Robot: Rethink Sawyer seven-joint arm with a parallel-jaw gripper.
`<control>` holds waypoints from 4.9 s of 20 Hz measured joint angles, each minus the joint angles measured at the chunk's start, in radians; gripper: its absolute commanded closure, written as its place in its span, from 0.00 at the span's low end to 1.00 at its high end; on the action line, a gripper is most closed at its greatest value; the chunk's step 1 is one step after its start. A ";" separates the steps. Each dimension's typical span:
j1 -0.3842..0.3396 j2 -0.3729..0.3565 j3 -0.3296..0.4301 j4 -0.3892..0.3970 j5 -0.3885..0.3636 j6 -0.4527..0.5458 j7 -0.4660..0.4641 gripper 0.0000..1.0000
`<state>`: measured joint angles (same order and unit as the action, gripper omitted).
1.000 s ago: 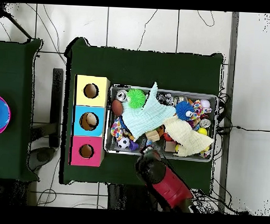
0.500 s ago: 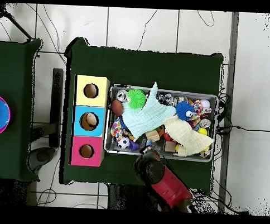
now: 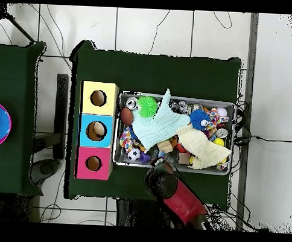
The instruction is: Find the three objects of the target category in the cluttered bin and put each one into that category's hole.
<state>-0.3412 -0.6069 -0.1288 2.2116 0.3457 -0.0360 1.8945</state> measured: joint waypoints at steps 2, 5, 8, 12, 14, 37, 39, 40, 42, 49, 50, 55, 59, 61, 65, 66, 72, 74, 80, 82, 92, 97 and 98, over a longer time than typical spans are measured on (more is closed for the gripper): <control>0.002 0.000 -0.002 0.000 0.002 0.000 0.000 0.00; 0.008 0.000 -0.004 0.000 0.004 0.002 0.000 0.00; 0.015 0.000 -0.007 0.000 0.006 0.010 0.000 0.00; 0.034 -0.007 -0.019 0.000 0.006 0.050 0.000 0.00; 0.049 -0.016 -0.030 0.000 0.006 0.082 0.000 0.00; -0.075 -0.091 0.010 -0.001 -0.018 -0.079 0.000 0.00; -0.085 -0.081 0.019 -0.001 -0.019 -0.114 0.000 0.00; -0.087 -0.077 0.023 -0.001 -0.019 -0.127 0.000 0.00; -0.094 -0.058 0.035 -0.003 -0.019 -0.161 0.000 0.00; -0.085 -0.025 0.049 -0.008 -0.019 -0.164 0.000 0.00; -0.080 -0.019 0.049 -0.009 -0.019 -0.164 0.000 0.00; -0.063 0.003 0.050 -0.012 -0.019 -0.164 0.000 0.00; -0.055 0.036 0.050 -0.020 -0.019 -0.164 0.000 0.00; -0.055 0.049 0.051 -0.023 -0.019 -0.165 0.000 0.00; -0.055 0.086 0.052 -0.030 -0.019 -0.165 0.000 0.00; -0.055 0.106 0.052 -0.033 -0.019 -0.169 0.000 0.00; -0.067 0.126 0.065 -0.051 -0.019 -0.187 0.000 0.00; -0.078 0.130 0.073 -0.058 -0.019 -0.187 0.000 0.00; -0.092 0.129 0.079 -0.059 -0.019 -0.187 0.000 1.00; -0.093 0.128 0.079 -0.059 -0.019 -0.187 0.000 1.00; -0.099 0.127 0.082 -0.078 -0.019 -0.185 0.000 1.00; -0.100 0.126 0.083 -0.078 -0.019 -0.182 0.000 1.00; -0.100 0.123 0.083 -0.078 -0.019 -0.171 0.000 1.00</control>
<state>-0.4414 -0.4840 -0.0463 2.1340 0.3271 -0.2074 1.8947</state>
